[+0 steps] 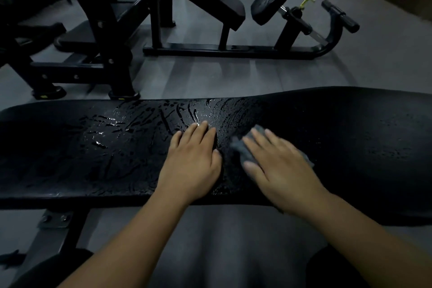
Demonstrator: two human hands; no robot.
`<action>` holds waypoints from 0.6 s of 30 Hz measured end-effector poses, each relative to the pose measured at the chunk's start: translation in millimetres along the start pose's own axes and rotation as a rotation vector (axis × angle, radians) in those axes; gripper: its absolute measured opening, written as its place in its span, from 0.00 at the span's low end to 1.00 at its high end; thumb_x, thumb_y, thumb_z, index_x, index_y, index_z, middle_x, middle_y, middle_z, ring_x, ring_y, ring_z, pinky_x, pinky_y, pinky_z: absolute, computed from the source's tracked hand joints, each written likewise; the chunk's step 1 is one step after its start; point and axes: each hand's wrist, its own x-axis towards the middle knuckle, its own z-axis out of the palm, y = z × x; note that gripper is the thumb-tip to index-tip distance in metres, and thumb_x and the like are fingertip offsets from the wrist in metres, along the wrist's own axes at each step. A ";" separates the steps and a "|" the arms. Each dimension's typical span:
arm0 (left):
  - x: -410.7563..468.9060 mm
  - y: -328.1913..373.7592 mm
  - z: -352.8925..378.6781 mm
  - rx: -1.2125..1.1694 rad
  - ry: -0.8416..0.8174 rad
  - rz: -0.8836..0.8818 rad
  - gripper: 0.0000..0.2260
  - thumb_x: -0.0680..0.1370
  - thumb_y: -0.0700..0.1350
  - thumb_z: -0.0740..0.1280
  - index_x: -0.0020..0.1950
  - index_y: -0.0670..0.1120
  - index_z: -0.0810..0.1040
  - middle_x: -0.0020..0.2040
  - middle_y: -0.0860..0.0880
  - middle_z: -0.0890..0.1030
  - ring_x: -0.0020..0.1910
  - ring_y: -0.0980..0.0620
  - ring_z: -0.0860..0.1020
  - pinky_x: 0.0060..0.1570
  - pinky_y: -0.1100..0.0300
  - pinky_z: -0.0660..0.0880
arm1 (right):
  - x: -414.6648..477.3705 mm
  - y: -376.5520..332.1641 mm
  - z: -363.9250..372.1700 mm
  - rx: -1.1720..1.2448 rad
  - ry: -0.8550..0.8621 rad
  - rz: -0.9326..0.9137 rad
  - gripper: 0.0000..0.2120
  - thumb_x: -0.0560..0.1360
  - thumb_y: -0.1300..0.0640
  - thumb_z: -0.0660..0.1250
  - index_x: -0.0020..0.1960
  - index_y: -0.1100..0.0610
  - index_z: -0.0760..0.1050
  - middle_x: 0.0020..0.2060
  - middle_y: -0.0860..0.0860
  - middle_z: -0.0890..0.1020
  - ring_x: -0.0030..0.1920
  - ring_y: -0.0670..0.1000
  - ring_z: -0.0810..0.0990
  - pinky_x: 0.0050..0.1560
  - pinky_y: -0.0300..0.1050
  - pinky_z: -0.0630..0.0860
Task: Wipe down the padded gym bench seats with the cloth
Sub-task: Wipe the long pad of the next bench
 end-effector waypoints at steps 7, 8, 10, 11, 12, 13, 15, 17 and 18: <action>-2.7 -1.4 0.2 0.000 -0.019 0.021 0.30 0.78 0.56 0.44 0.80 0.51 0.58 0.81 0.51 0.55 0.80 0.52 0.52 0.78 0.48 0.48 | -34.8 -36.0 12.2 -0.008 0.005 -0.110 0.31 0.80 0.41 0.51 0.77 0.55 0.67 0.77 0.53 0.66 0.77 0.56 0.64 0.72 0.53 0.58; -3.9 -1.5 0.3 0.004 -0.022 0.021 0.30 0.78 0.56 0.44 0.80 0.52 0.57 0.81 0.52 0.55 0.80 0.52 0.51 0.78 0.49 0.47 | -35.3 -24.5 9.9 -0.010 0.011 -0.100 0.30 0.80 0.41 0.50 0.76 0.54 0.67 0.76 0.52 0.67 0.76 0.56 0.65 0.72 0.52 0.58; -3.8 -1.0 0.7 0.009 -0.023 0.015 0.30 0.79 0.56 0.44 0.81 0.52 0.56 0.82 0.52 0.54 0.80 0.52 0.50 0.78 0.49 0.46 | -11.9 -8.8 2.0 0.009 0.005 0.025 0.33 0.78 0.39 0.43 0.78 0.51 0.63 0.78 0.51 0.63 0.78 0.55 0.61 0.75 0.50 0.55; -3.2 -0.8 1.1 0.010 -0.022 0.014 0.30 0.79 0.56 0.44 0.81 0.52 0.56 0.82 0.52 0.53 0.80 0.52 0.50 0.78 0.49 0.46 | 6.9 -8.1 2.2 0.020 0.001 0.097 0.35 0.77 0.38 0.39 0.80 0.49 0.59 0.80 0.50 0.58 0.80 0.55 0.55 0.77 0.51 0.53; -3.2 -0.9 1.2 0.012 -0.024 0.013 0.30 0.79 0.56 0.43 0.81 0.52 0.56 0.82 0.52 0.53 0.80 0.52 0.50 0.78 0.50 0.46 | 22.4 -15.2 3.1 0.014 -0.023 0.148 0.37 0.75 0.38 0.36 0.81 0.49 0.55 0.81 0.50 0.55 0.80 0.55 0.51 0.78 0.53 0.51; -3.9 -0.7 1.3 0.014 -0.025 0.016 0.30 0.78 0.56 0.43 0.81 0.52 0.56 0.82 0.52 0.53 0.80 0.52 0.50 0.78 0.50 0.46 | 29.1 -26.2 3.8 0.004 -0.039 0.165 0.38 0.74 0.38 0.35 0.81 0.49 0.54 0.81 0.50 0.53 0.80 0.55 0.50 0.78 0.54 0.50; -5.9 -1.3 1.5 0.013 -0.023 0.022 0.32 0.77 0.57 0.40 0.81 0.51 0.56 0.82 0.52 0.53 0.80 0.53 0.50 0.78 0.50 0.46 | 19.1 -40.4 7.0 0.015 -0.005 0.037 0.37 0.75 0.40 0.38 0.80 0.51 0.58 0.80 0.51 0.58 0.80 0.56 0.54 0.77 0.55 0.52; -6.7 -1.8 1.1 0.014 -0.026 0.026 0.33 0.76 0.57 0.38 0.81 0.52 0.56 0.82 0.52 0.53 0.80 0.53 0.50 0.78 0.51 0.46 | -8.5 -34.6 4.4 0.072 -0.026 -0.100 0.33 0.77 0.42 0.43 0.79 0.51 0.63 0.79 0.50 0.62 0.79 0.55 0.58 0.77 0.52 0.54; -6.6 -1.2 0.8 0.018 -0.029 0.026 0.32 0.77 0.57 0.39 0.81 0.52 0.56 0.82 0.52 0.53 0.80 0.53 0.50 0.78 0.50 0.46 | -13.5 -20.5 3.5 0.078 -0.038 -0.120 0.32 0.77 0.42 0.44 0.79 0.49 0.62 0.79 0.49 0.62 0.79 0.53 0.58 0.77 0.50 0.53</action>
